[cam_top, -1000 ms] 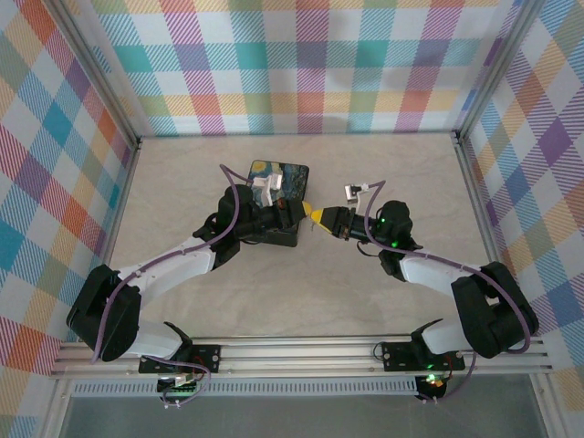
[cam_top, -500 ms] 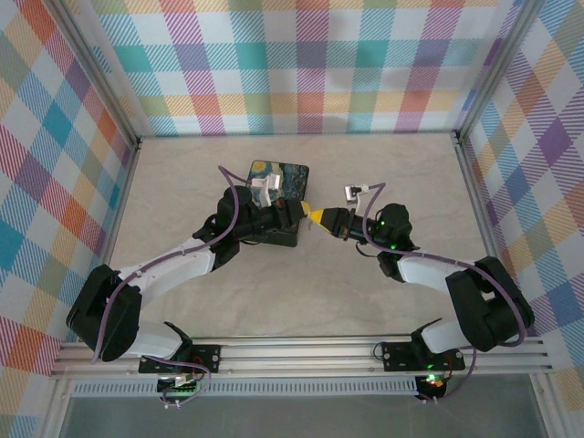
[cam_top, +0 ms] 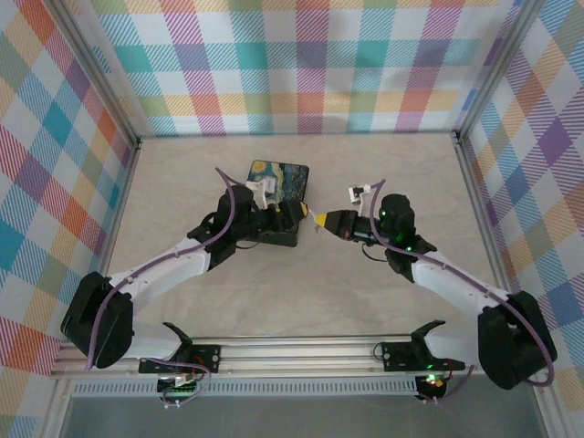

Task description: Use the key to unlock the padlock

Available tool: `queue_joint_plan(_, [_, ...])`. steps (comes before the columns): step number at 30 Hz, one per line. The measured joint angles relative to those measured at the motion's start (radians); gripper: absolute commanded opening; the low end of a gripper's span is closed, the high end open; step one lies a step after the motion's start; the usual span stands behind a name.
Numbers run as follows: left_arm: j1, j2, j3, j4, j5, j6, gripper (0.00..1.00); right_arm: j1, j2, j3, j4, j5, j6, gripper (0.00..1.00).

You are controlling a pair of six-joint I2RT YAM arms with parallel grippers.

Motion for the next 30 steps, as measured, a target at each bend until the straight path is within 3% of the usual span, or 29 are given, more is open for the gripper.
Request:
queue_joint_plan(8, [-0.11, 0.142, 0.227, -0.352, -0.278, 0.029, 0.62, -0.073, -0.045, 0.071, -0.418, 0.112, -0.292, 0.0])
queue_joint_plan(16, [-0.217, 0.426, 0.336, -0.404, -0.321, -0.017, 0.61, -0.165, -0.047, 0.09, -0.614, 0.202, -0.411, 0.0])
queue_joint_plan(20, [-0.221, 0.515, 0.399, -0.421, -0.344, -0.019, 0.61, -0.191, -0.047, 0.09, -0.646, 0.227, -0.42, 0.01])
queue_joint_plan(25, [-0.208, 0.523, 0.422, -0.479, -0.454, -0.024, 0.62, -0.196, -0.047, 0.09, -0.652, 0.231, -0.429, 0.02])
queue_joint_plan(30, [-0.123, 0.405, 0.24, -0.508, -0.567, -0.06, 0.63, -0.196, -0.047, 0.09, -0.651, 0.209, -0.431, 0.03])
